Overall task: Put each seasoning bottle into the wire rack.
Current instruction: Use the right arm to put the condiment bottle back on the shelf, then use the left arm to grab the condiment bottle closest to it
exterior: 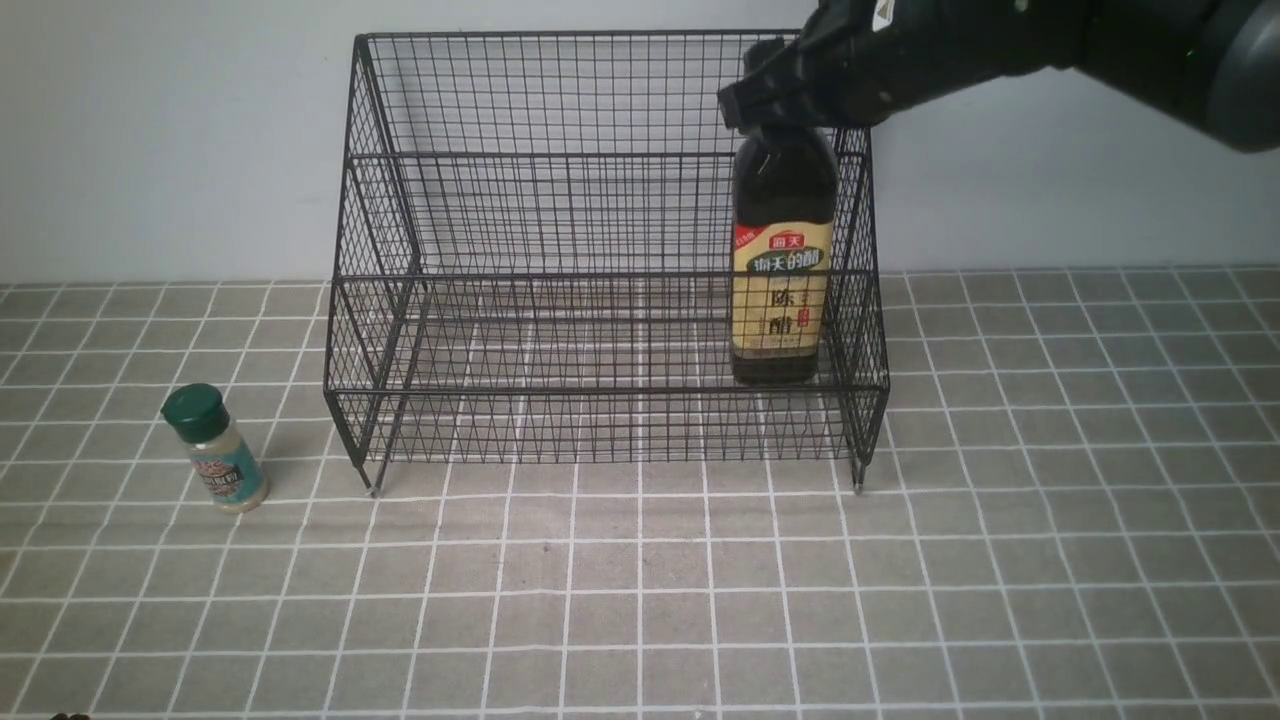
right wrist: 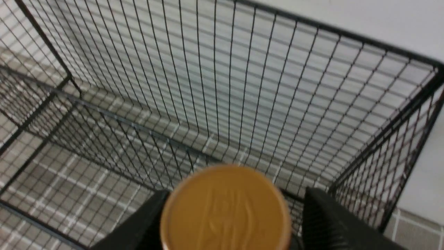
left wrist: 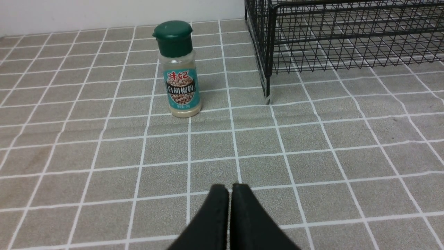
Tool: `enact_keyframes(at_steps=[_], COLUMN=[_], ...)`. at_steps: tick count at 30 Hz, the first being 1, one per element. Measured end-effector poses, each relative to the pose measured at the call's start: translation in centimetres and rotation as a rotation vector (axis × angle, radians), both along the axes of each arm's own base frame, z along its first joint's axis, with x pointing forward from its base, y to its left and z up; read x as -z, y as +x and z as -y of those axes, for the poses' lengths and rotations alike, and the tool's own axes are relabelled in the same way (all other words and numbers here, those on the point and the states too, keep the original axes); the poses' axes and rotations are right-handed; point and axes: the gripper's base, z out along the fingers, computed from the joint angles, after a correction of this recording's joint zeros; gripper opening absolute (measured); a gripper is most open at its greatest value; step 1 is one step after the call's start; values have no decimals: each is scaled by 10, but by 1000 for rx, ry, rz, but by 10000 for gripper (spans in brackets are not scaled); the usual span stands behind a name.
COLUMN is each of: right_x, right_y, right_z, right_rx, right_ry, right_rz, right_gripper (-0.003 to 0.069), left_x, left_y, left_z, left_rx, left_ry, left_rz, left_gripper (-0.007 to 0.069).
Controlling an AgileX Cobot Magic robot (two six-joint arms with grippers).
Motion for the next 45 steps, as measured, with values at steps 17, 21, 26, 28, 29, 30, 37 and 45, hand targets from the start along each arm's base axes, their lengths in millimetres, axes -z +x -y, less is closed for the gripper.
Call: enact_keyframes(at_steps=[17, 21, 26, 28, 29, 30, 37, 45], right_x=[-142, -165, -146, -125, -118, -104, -41, 11], right_y=[-140, -201, -266, -286, -293, -302, -341, -355], right_z=[70, 99, 126, 134, 138, 142, 160, 168], right_rx=[22, 30, 16, 23, 25, 29, 22, 18], right_ry=[9, 24, 131, 192, 221, 259, 444, 384], right_rz=[73, 100, 166, 225, 266, 309, 556, 588], right_gripper=[332, 89, -5, -11, -12, -11, -14, -14], left_x=[0, 0, 0, 0, 0, 0, 0, 0], left_y=[0, 0, 0, 0, 0, 0, 0, 0], left_z=[0, 0, 0, 0, 0, 0, 0, 0], left_rx=[0, 0, 0, 0, 0, 0, 0, 0], left_ry=[0, 0, 0, 0, 0, 0, 0, 0], left_rz=[0, 0, 0, 0, 0, 0, 0, 0], left_gripper=[-7, -7, -7, -7, -7, -7, -7, -7])
